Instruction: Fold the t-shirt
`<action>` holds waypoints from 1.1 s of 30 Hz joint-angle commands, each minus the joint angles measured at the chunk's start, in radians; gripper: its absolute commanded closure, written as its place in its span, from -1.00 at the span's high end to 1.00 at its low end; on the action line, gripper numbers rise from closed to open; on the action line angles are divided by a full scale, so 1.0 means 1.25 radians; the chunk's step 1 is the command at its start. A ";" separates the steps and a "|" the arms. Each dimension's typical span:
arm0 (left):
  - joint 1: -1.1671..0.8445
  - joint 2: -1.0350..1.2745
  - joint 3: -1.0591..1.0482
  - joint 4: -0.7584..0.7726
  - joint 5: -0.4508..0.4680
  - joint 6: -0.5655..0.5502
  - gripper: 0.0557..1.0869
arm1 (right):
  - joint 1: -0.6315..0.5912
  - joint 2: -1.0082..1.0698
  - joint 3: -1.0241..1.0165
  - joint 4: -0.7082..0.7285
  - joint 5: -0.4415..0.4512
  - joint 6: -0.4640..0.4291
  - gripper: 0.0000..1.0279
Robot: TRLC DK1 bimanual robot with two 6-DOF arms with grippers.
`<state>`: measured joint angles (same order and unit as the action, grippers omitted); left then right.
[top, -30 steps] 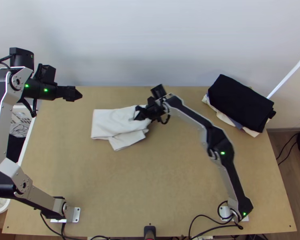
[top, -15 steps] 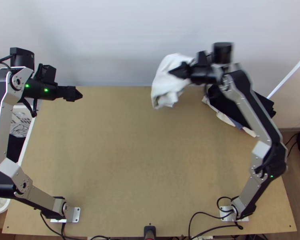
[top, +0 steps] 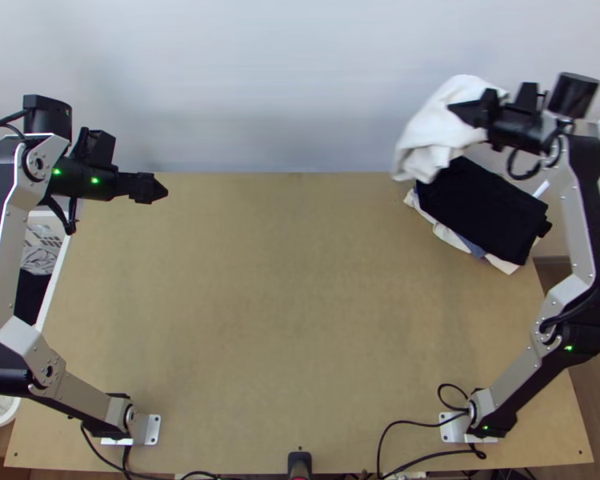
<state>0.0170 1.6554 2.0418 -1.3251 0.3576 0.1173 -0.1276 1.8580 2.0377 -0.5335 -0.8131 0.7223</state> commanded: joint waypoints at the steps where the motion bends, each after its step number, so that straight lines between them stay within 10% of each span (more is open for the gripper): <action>1: -0.009 -0.008 -0.011 0.005 0.001 0.004 0.91 | -0.040 -0.011 0.038 0.023 -0.033 0.003 -0.94; 16: -0.038 -0.009 0.002 0.006 0.001 -0.013 0.91 | -0.165 0.059 -0.011 0.023 -0.075 -0.042 -0.94; 30: -0.066 -0.010 0.005 0.006 0.001 -0.018 0.91 | -0.303 0.049 -0.097 -0.154 -0.053 -0.275 -0.94; 31: -0.070 -0.010 0.006 0.006 0.001 -0.018 0.91 | -0.313 0.046 -0.113 -0.155 -0.048 -0.289 -0.86; 33: -0.075 -0.010 0.006 0.006 0.001 -0.018 0.91 | -0.330 0.040 -0.143 -0.188 -0.032 -0.343 0.08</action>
<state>-0.0662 1.6554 2.0418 -1.3186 0.3576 0.1055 -0.5110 1.9301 1.9083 -0.7383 -0.8661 0.3916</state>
